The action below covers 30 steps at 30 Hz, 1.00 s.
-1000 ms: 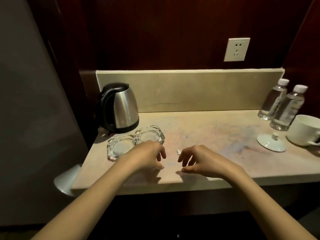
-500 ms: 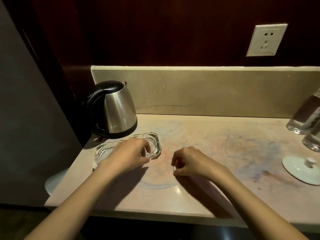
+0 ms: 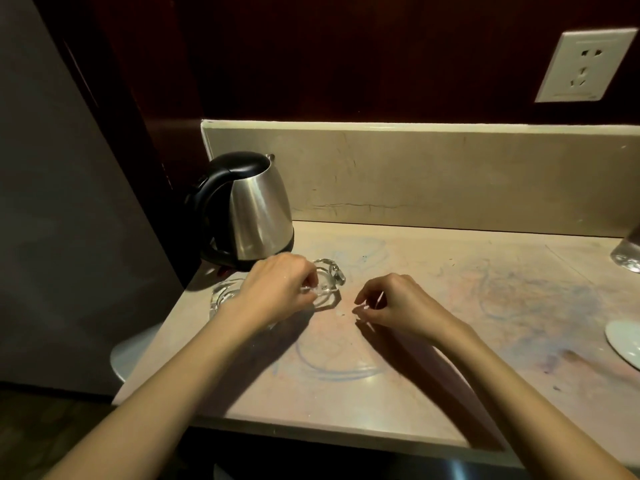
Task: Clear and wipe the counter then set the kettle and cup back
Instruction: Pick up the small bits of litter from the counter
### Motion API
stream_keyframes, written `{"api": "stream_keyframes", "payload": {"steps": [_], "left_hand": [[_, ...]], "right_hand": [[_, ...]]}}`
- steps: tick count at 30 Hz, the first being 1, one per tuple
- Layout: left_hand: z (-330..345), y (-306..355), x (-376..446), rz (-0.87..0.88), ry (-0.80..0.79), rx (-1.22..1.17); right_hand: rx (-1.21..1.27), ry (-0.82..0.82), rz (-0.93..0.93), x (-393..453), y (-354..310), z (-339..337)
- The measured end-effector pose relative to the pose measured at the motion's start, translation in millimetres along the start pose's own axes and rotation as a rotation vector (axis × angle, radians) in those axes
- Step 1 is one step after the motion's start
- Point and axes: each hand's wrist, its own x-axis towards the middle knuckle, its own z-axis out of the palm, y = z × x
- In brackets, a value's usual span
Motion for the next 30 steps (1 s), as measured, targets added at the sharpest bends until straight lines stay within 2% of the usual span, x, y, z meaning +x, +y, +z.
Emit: {"api": "stream_keyframes", "payload": {"steps": [10, 16, 22, 25, 28, 30], "left_hand": [[-1.2, -0.3, 2.7, 0.003, -0.031, -0.015], [10.6, -1.3, -4.8, 0.002, -0.037, -0.017], [23.2, -0.1, -8.1, 0.051, -0.022, -0.053], [21.5, 6.8, -12.6, 0.13, -0.035, -0.32], [14.8, 20.9, -23.2, 0.141, -0.2, -0.727], [12.8, 27.0, -32.3, 0.104, -0.249, -0.937]], "right_hand": [[0.01, 0.0, 0.019, 20.8, -16.5, 26.1], [-0.105, -0.066, 0.06, 13.6, -4.0, 23.6], [0.071, -0.041, 0.039, -8.9, -2.8, 5.4], [0.204, -0.007, 0.003, -22.7, -10.1, -1.1], [0.326, 0.054, -0.037, -35.0, -18.8, -1.0], [0.385, 0.078, -0.049, -43.8, -26.4, 2.7]]}}
